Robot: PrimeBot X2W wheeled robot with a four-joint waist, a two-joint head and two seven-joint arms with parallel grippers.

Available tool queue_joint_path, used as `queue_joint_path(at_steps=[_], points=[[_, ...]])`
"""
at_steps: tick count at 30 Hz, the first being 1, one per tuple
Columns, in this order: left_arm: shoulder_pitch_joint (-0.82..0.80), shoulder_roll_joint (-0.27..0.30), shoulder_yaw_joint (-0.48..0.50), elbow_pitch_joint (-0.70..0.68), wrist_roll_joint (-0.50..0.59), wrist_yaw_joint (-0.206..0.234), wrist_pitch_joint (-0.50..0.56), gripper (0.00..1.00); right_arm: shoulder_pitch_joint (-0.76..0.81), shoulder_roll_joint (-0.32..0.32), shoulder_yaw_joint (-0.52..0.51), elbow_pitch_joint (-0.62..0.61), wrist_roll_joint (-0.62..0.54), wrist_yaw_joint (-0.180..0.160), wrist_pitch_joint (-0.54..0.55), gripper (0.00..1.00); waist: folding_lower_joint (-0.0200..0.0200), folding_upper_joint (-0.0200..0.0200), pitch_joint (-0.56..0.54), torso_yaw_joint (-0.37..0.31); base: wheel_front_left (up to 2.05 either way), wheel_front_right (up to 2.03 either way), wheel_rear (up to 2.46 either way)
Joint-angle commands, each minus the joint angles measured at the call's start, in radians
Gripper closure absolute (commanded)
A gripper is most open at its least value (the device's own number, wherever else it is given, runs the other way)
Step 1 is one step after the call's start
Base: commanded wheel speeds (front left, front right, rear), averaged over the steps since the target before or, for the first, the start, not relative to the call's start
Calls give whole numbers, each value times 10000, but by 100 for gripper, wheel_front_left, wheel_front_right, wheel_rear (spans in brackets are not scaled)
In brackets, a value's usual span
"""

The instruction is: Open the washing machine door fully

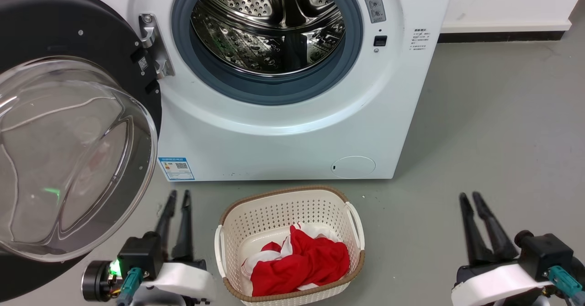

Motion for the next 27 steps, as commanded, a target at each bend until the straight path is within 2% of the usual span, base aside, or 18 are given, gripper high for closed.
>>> queue_joint_path(at_steps=[1,2,6,27], points=[[-83,-1,87,13,-244,-44,78,100,10,0,43,-80,245,0,-15,100,0,0,0,1,0,0,0],[-140,-30,203,102,-908,-130,268,100,-38,-30,23,-12,992,0,69,100,0,0,-1,7,0,0,0],[-168,-68,317,161,-1714,-239,466,100,-162,-102,6,159,1901,0,187,100,0,0,-2,12,0,0,0],[-319,-234,835,451,-5329,-742,1335,100,-603,-277,-65,805,5799,-2,682,100,0,0,-5,39,0,0,0]])
